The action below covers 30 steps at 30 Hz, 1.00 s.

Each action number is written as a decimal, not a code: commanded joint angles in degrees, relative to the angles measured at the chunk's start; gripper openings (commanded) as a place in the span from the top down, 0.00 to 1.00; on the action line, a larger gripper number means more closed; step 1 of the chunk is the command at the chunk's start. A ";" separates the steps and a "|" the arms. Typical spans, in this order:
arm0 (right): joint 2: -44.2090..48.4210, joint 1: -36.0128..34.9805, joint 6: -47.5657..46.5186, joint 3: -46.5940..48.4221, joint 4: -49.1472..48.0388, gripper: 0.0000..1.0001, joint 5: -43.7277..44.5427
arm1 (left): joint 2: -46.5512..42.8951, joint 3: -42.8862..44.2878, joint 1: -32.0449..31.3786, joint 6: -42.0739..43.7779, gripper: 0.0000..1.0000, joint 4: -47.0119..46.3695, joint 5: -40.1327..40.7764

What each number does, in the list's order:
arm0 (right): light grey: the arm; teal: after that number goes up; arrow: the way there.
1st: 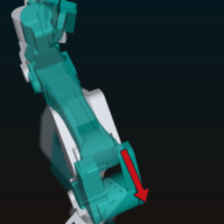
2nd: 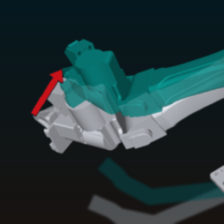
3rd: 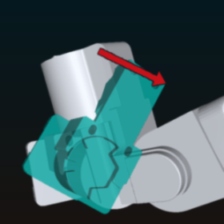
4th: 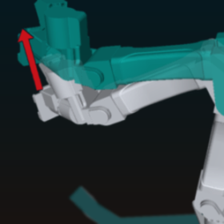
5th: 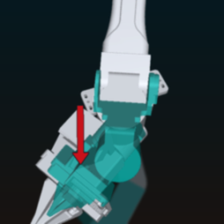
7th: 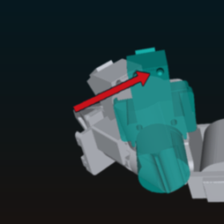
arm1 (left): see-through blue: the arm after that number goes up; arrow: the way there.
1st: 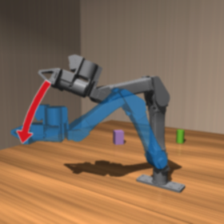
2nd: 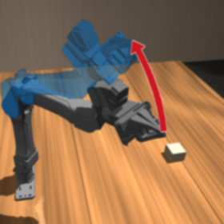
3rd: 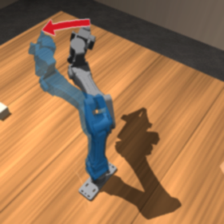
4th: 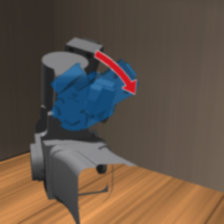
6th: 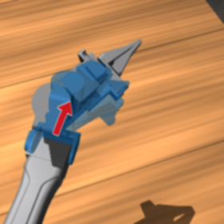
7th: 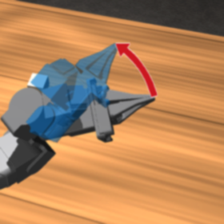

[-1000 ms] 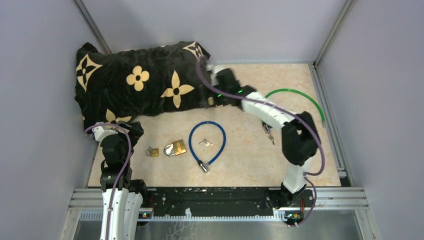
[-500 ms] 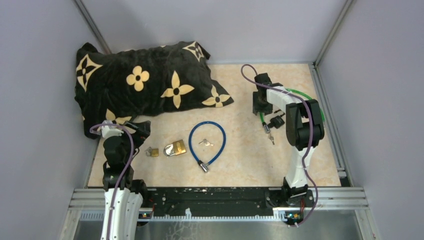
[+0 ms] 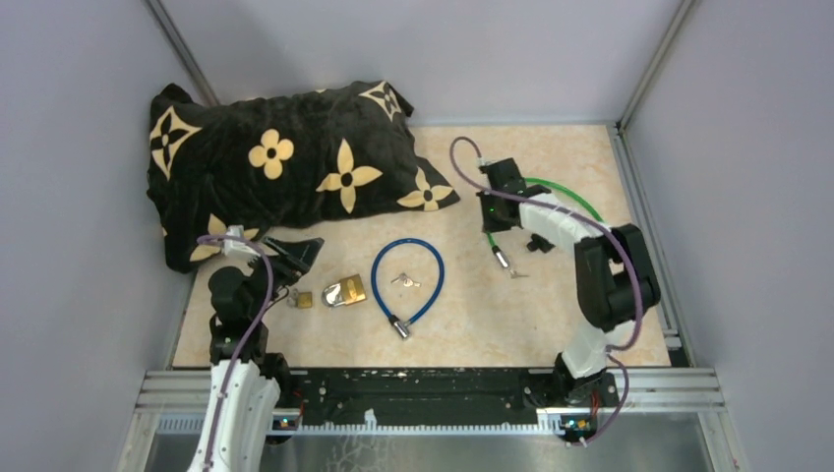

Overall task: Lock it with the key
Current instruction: Pick up the lock from the center of the board.

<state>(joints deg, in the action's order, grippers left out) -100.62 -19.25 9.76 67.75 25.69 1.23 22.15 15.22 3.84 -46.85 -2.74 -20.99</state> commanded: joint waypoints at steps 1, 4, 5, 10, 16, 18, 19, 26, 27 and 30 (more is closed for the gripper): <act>13.22 -12.56 -0.64 -6.30 -15.58 1.00 2.11 | 6.66 -4.40 -2.13 -9.60 0.15 -11.83 -12.99; 16.48 -21.50 1.16 -11.52 -23.74 1.00 5.07 | 13.46 -4.46 -7.30 -9.10 0.10 -14.50 -15.58; 16.71 -24.84 1.43 -12.45 -25.83 1.00 7.19 | 15.26 -3.97 -9.48 -7.65 0.09 -14.96 -15.71; 15.95 -37.30 3.73 -16.52 -39.98 1.00 8.90 | 22.21 -3.92 -16.44 -9.21 0.01 -21.69 -13.30; 12.54 -45.07 2.02 -16.07 -46.92 1.00 2.44 | 25.23 -4.00 -17.63 -11.24 0.01 -20.13 -6.95; 11.94 -46.40 1.39 -15.66 -47.97 1.00 0.11 | 25.20 -4.21 -17.63 -11.96 0.07 -19.38 -5.46; 11.73 -46.67 0.81 -15.23 -48.00 1.00 -0.94 | 24.93 -4.23 -17.63 -11.69 0.15 -19.14 -4.96; 12.31 -46.86 -4.52 -14.10 -44.73 1.00 -6.55 | 22.56 -5.16 -17.63 -8.69 0.72 -21.85 -4.07; 12.51 -46.85 -4.83 -13.97 -44.39 1.00 -7.45 | 22.35 -5.41 -17.63 -8.50 0.76 -21.80 -4.49; 13.29 -46.74 -5.58 -13.37 -42.72 1.00 -9.06 | 21.38 -6.66 -17.63 -8.26 1.00 -21.99 -5.98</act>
<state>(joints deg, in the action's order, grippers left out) -89.27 -65.82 7.29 50.35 -13.78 -2.55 44.71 10.52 -13.58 -57.06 -22.55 -26.92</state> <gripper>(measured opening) 0.045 0.132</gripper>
